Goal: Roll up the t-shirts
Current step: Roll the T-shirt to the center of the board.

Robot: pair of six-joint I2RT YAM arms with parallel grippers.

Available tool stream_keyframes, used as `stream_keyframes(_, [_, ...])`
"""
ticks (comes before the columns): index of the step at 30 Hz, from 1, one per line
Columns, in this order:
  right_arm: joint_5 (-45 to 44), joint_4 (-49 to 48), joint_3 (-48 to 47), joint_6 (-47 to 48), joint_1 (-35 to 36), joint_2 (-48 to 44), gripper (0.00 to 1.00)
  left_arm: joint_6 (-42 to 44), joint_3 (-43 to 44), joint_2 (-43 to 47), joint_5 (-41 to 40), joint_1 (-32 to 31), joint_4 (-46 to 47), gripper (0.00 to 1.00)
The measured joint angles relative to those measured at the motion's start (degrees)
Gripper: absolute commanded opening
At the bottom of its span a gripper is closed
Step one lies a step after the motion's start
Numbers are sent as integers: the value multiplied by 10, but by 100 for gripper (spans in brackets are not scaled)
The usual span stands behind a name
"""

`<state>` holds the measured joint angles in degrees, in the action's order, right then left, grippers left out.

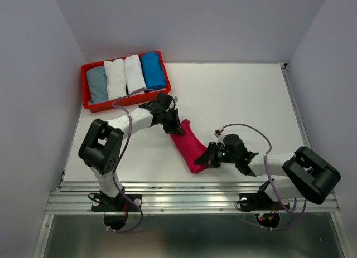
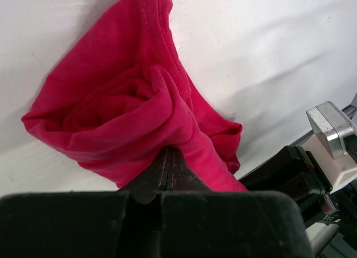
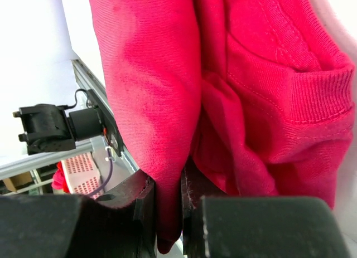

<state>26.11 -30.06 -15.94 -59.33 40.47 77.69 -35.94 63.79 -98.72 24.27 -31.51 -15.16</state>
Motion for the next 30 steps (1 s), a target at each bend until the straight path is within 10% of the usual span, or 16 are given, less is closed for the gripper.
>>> stream_keyframes(6, [7, -6, 4, -9, -15, -1, 7, 2, 28, -38, 0, 0, 9, 0])
stream_keyframes(11, [8, -8, 16, -19, -23, -6, 62, 2, 48, -68, -1, 0, 22, 0])
stream_keyframes(17, [-21, 120, -2, 17, -23, -82, 81, 3, 72, -101, -1, 0, 30, 0])
stream_keyframes(24, [-114, 379, -122, 94, -23, -208, 77, 5, 86, -122, 4, 0, 35, 0])
stream_keyframes(30, [-201, 521, -213, 123, -23, -245, 39, 6, 88, -125, 8, 0, 38, 0])
